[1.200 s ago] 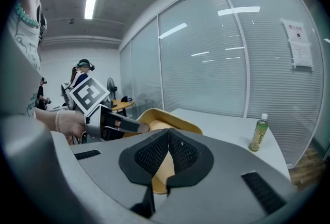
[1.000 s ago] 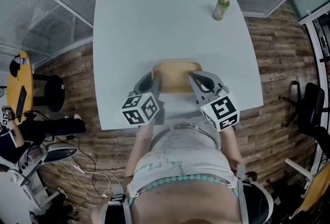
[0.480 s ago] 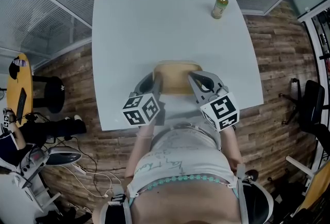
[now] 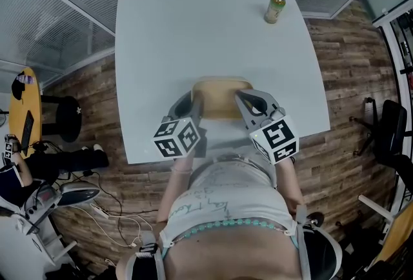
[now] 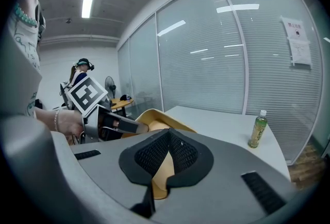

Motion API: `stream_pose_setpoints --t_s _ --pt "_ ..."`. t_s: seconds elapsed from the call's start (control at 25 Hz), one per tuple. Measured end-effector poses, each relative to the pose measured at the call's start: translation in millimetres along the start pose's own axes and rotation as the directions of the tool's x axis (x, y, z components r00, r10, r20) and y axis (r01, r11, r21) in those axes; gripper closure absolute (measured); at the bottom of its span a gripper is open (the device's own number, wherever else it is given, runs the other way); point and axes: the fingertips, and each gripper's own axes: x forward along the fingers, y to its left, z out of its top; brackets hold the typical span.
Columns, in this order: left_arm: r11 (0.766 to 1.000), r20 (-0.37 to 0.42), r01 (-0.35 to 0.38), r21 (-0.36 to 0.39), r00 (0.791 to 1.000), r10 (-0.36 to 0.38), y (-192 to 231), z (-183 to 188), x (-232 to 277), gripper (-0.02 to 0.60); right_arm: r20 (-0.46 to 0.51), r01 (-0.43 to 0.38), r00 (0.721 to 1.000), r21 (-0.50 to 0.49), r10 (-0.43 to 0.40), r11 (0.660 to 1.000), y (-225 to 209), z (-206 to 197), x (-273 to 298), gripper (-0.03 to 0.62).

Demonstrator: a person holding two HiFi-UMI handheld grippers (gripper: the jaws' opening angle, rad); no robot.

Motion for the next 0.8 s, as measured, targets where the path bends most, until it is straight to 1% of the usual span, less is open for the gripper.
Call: stream_pose_setpoints --t_s 0.8 --pt "1.0 -0.001 0.008 -0.002 1.0 -0.008 -3.2 -4.7 -2.9 0.52 -0.018 0.0 1.0 -0.003 0.0 1.0 2.6 -6.2 -3.5 0.594"
